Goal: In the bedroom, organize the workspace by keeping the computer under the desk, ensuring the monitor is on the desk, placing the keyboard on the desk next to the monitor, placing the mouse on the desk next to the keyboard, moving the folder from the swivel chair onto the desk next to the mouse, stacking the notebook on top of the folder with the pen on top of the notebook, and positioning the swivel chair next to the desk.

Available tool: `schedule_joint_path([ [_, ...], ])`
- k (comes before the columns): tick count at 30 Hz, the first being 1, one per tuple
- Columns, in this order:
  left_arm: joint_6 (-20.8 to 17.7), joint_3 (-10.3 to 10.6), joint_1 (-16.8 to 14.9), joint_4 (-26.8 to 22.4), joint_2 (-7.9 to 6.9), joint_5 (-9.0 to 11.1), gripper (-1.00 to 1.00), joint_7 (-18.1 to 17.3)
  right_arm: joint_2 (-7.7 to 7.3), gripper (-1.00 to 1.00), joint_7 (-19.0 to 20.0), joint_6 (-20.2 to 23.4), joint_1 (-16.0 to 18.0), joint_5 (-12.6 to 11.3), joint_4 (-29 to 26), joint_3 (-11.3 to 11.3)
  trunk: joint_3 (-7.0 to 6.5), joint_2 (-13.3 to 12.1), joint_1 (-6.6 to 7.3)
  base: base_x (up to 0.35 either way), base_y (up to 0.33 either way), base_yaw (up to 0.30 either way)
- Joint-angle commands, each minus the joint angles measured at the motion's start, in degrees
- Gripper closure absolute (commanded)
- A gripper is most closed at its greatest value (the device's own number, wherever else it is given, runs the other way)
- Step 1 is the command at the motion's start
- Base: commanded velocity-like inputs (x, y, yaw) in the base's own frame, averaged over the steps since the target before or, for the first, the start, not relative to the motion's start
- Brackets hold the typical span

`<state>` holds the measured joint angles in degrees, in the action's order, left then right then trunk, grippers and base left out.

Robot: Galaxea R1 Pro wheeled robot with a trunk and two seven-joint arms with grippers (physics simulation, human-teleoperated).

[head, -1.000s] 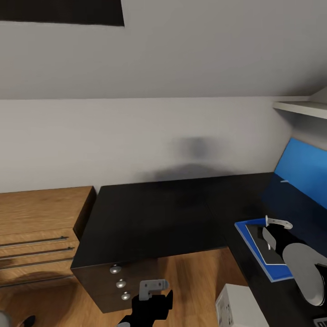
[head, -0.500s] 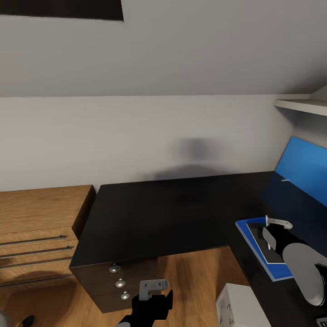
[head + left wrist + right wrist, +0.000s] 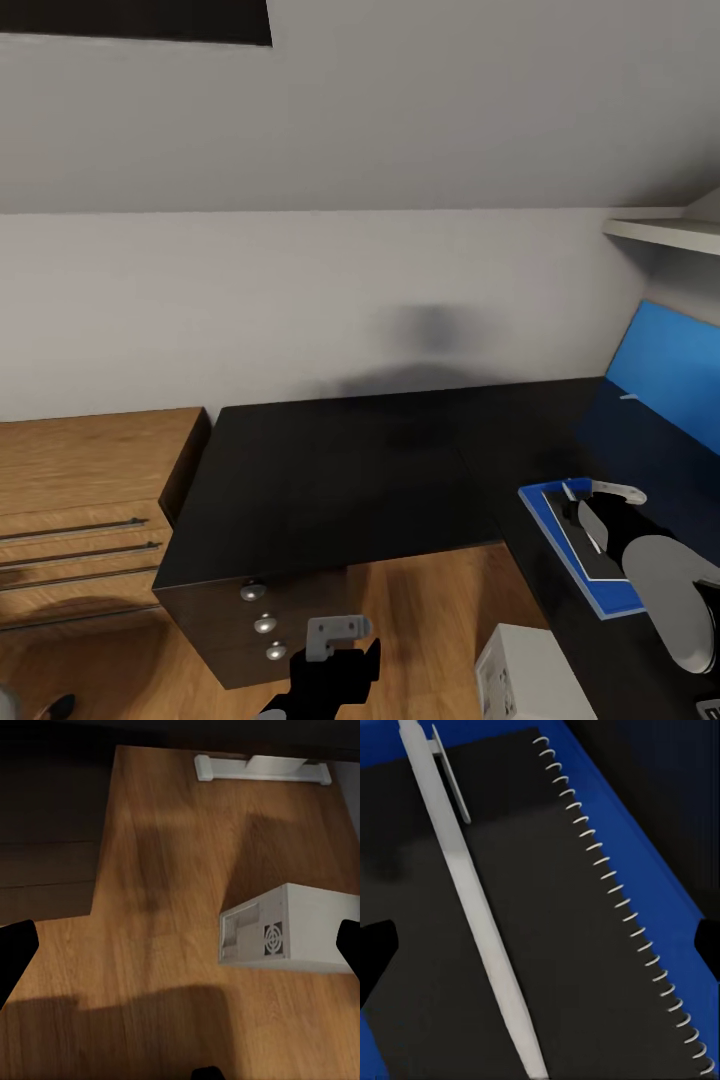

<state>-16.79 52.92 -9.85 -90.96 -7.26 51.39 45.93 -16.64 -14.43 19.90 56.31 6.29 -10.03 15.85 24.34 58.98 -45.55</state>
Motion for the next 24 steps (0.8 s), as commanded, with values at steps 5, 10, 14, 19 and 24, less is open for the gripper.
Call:
schedule_joint_path([
  [5,-0.17,0.15,-0.08,-0.09,-0.04,0.21,-1.00,0.39,0.03,-1.00,-0.62,0.34,0.04,0.57,-0.08,0.41,0.06,0.05,0.00,0.000,0.000,0.000],
  [10,-0.17,0.16,-0.08,-0.09,-0.04,0.20,-1.00,0.39,0.03,-1.00,-0.75,0.32,0.05,0.57,-0.08,0.41,0.06,0.05,0.00,0.000,0.000,0.000],
  [14,-0.17,0.17,-0.08,-0.09,-0.11,0.20,-1.00,0.37,0.03,-1.00,-0.62,0.32,0.06,0.57,-0.19,0.38,0.06,0.05,0.00,0.000,0.000,0.000],
  [19,-0.17,0.21,-0.08,0.02,-0.12,0.20,-1.00,0.32,0.07,-1.00,-0.30,0.32,0.03,0.57,-0.68,0.34,0.06,0.05,0.00,0.000,0.000,0.000],
  [24,-0.24,0.18,-0.08,0.25,-0.13,0.14,-1.00,0.31,0.10,-1.00,-0.07,0.32,0.03,0.53,-0.97,0.33,0.06,0.05,0.00,0.000,0.000,0.000],
])
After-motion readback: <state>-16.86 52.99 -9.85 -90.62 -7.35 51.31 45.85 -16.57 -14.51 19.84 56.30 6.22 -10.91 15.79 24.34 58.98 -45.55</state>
